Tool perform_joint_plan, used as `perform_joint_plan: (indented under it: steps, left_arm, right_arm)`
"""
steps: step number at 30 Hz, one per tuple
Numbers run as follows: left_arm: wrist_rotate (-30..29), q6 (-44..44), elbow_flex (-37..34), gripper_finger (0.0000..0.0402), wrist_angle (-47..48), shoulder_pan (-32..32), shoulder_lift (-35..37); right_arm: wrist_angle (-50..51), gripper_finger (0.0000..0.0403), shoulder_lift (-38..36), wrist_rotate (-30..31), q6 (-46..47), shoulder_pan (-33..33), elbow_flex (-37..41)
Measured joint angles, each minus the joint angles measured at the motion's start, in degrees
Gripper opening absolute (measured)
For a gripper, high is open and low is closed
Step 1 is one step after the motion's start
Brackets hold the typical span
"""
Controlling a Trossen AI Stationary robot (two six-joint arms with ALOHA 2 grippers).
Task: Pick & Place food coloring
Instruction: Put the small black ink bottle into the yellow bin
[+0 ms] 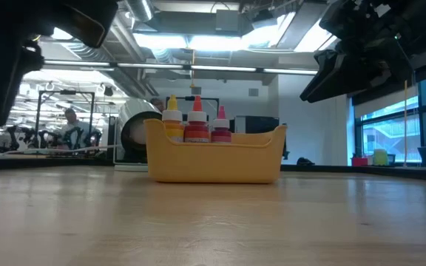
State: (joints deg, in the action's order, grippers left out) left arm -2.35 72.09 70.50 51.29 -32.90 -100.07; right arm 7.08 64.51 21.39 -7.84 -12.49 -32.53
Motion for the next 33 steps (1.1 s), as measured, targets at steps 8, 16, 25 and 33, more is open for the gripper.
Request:
perform_joint_plan:
  steps: [8,16,25,33]
  left_arm:
    - [0.03,2.67,0.00,0.0216,-3.09,-3.18,0.00]
    - [-2.74,5.14,0.00,0.0211,-2.86,-5.78,-2.18]
    - [0.90,6.67,-0.02,0.0197,-1.66,-6.36,-5.49]
    - [1.45,5.20,-0.02,0.0161,-1.17,-6.44,-6.38]
  right_arm:
    - [-0.04,0.0129,0.00,0.00,0.02,0.00,0.00]
    - [-2.15,0.0129,0.00,0.00,0.02,-0.02,0.00]
    - [-2.69,0.0129,0.00,-0.01,0.12,-0.02,0.00]
    - [-2.76,0.0129,0.00,-0.02,0.13,-0.01,-0.01]
